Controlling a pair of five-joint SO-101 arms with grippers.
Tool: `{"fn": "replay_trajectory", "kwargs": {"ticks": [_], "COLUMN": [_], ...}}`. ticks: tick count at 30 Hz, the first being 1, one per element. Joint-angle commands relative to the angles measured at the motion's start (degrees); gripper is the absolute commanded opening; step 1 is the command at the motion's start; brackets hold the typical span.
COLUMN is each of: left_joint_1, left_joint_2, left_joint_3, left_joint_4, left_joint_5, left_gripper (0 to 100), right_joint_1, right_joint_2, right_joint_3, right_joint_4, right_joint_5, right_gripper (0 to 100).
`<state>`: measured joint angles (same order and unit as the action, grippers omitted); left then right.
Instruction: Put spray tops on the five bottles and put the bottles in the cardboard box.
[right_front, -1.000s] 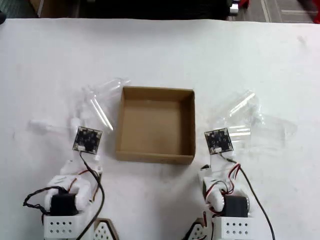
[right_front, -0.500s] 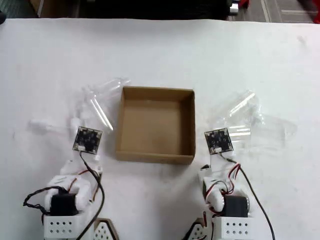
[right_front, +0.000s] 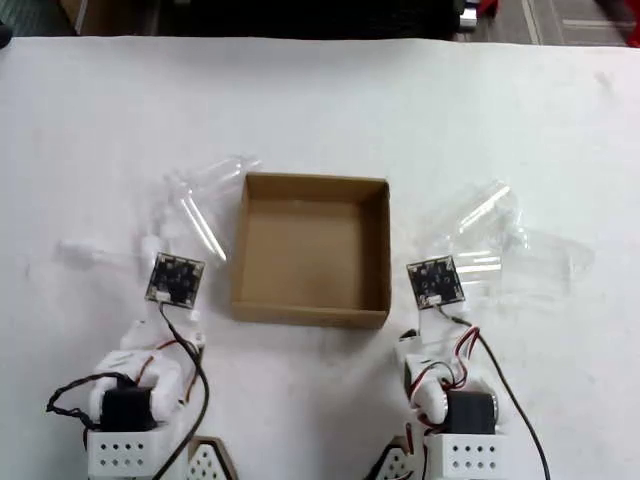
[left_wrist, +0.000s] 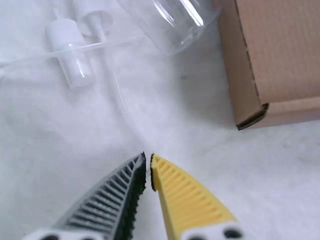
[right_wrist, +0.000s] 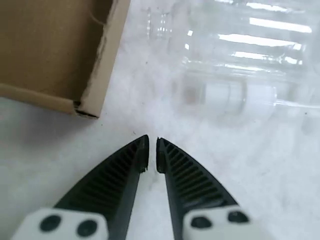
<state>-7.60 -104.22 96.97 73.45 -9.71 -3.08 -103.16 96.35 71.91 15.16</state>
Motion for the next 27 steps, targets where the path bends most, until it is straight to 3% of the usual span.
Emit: {"fn": "replay_trajectory", "kwargs": {"ticks": [1, 11, 21, 27], "left_joint_1": [0.66, 6.99, 6.64, -3.47], "left_joint_2": [-0.40, -0.40, -0.40, -0.57], "left_joint_3": [0.00, 0.00, -1.85, -13.10], "left_joint_4": [0.26, -0.35, 0.44, -0.18], "left_joint_5": [-0.18, -0.18, -0.53, -0.70], "left_gripper": [2, 2, 2, 2], "right_joint_1": [0.48, 0.13, 0.57, 0.66], "right_joint_2": [-0.04, 0.04, 0.04, 0.04], "right_joint_3": [0.53, 0.53, 0.53, 0.53], "right_joint_4": [0.31, 0.40, 0.40, 0.40], "right_joint_5": [0.18, 0.53, 0.53, 0.53], "right_gripper": [1.8, 1.8, 1.6, 1.6]}}
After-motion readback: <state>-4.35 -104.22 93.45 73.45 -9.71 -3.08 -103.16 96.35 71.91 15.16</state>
